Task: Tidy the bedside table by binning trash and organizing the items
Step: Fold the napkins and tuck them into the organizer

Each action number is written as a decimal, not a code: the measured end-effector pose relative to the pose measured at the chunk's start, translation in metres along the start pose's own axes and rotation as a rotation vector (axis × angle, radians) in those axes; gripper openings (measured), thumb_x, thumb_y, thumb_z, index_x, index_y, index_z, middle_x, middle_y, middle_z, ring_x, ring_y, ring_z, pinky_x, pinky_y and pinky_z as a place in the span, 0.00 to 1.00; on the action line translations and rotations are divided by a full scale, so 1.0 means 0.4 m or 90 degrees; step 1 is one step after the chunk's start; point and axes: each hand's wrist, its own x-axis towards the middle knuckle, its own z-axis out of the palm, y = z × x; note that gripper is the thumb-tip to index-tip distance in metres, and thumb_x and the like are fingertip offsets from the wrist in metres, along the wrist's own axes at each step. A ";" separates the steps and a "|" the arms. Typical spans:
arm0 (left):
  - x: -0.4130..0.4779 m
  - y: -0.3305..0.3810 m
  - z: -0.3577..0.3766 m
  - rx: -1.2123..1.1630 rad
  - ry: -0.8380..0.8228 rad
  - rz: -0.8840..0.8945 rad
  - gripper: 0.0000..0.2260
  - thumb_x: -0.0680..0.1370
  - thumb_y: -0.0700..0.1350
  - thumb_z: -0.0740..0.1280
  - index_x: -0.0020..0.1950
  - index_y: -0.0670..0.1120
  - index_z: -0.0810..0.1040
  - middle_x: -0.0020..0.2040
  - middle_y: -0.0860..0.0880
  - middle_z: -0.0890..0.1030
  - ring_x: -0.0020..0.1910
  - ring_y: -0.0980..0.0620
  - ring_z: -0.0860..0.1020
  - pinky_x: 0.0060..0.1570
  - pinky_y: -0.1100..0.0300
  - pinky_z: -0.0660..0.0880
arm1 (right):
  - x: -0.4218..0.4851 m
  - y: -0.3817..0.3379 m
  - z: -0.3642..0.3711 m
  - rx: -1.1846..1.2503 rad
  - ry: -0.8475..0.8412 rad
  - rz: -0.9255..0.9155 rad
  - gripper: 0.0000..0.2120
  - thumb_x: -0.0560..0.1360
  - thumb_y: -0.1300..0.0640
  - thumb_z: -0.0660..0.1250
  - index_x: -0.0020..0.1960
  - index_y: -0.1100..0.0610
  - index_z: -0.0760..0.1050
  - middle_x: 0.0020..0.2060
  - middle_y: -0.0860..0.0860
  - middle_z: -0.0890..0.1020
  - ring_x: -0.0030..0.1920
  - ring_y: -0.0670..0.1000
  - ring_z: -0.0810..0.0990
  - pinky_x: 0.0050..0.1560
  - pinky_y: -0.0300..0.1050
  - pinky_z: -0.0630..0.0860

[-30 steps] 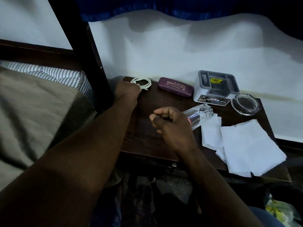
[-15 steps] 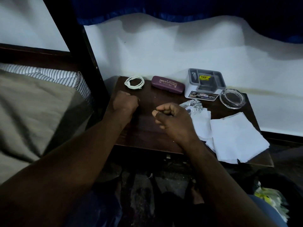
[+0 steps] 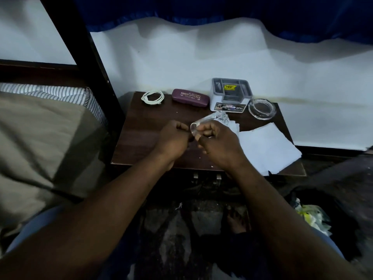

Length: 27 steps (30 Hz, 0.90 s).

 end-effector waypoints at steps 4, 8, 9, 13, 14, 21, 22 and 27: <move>-0.048 -0.031 0.021 -0.045 -0.002 0.003 0.06 0.78 0.34 0.67 0.50 0.44 0.77 0.45 0.39 0.83 0.39 0.45 0.80 0.42 0.51 0.79 | -0.049 -0.003 -0.028 0.012 0.004 0.007 0.08 0.74 0.54 0.70 0.51 0.45 0.81 0.46 0.44 0.87 0.49 0.49 0.86 0.59 0.58 0.82; -0.045 -0.044 0.022 0.069 -0.007 0.087 0.05 0.74 0.42 0.72 0.49 0.48 0.81 0.44 0.46 0.86 0.38 0.45 0.83 0.48 0.46 0.84 | -0.091 0.016 -0.047 0.061 -0.004 0.041 0.06 0.77 0.59 0.70 0.49 0.47 0.81 0.43 0.46 0.87 0.43 0.49 0.88 0.53 0.57 0.84; -0.041 -0.034 0.023 0.110 -0.016 0.112 0.05 0.71 0.45 0.72 0.47 0.49 0.81 0.43 0.49 0.86 0.40 0.45 0.84 0.49 0.43 0.84 | -0.100 0.023 -0.058 0.070 0.006 0.052 0.06 0.77 0.59 0.70 0.49 0.49 0.81 0.43 0.47 0.88 0.42 0.50 0.88 0.52 0.56 0.84; -0.021 0.022 0.043 0.228 -0.078 0.182 0.06 0.68 0.46 0.73 0.43 0.50 0.82 0.38 0.51 0.85 0.39 0.47 0.85 0.48 0.46 0.83 | -0.114 0.056 -0.104 0.046 0.059 0.079 0.04 0.78 0.59 0.70 0.51 0.51 0.81 0.45 0.49 0.87 0.40 0.46 0.88 0.43 0.44 0.82; -0.017 0.034 0.051 0.266 -0.100 0.210 0.05 0.69 0.45 0.74 0.44 0.49 0.82 0.37 0.51 0.84 0.37 0.50 0.84 0.47 0.51 0.82 | -0.111 0.064 -0.113 0.023 0.071 0.080 0.04 0.78 0.58 0.71 0.51 0.50 0.81 0.45 0.48 0.86 0.39 0.44 0.87 0.42 0.39 0.81; 0.004 0.010 0.112 0.504 -0.192 0.320 0.04 0.74 0.48 0.75 0.48 0.52 0.83 0.45 0.56 0.81 0.57 0.50 0.79 0.49 0.60 0.74 | -0.100 0.098 -0.153 -0.166 0.053 0.065 0.08 0.78 0.55 0.71 0.57 0.50 0.81 0.46 0.41 0.83 0.49 0.45 0.81 0.49 0.38 0.73; 0.007 0.003 0.117 0.541 -0.210 0.317 0.05 0.74 0.49 0.74 0.49 0.54 0.82 0.48 0.55 0.83 0.59 0.48 0.78 0.52 0.57 0.76 | -0.097 0.097 -0.161 -0.194 0.040 0.063 0.09 0.77 0.55 0.71 0.58 0.50 0.80 0.47 0.41 0.83 0.49 0.45 0.81 0.50 0.40 0.74; 0.012 -0.006 0.153 0.630 -0.239 0.319 0.13 0.77 0.52 0.73 0.61 0.54 0.80 0.56 0.54 0.83 0.58 0.51 0.79 0.58 0.52 0.77 | -0.087 0.090 -0.200 -0.302 -0.055 0.089 0.16 0.76 0.48 0.73 0.62 0.50 0.79 0.57 0.48 0.84 0.57 0.50 0.80 0.58 0.46 0.76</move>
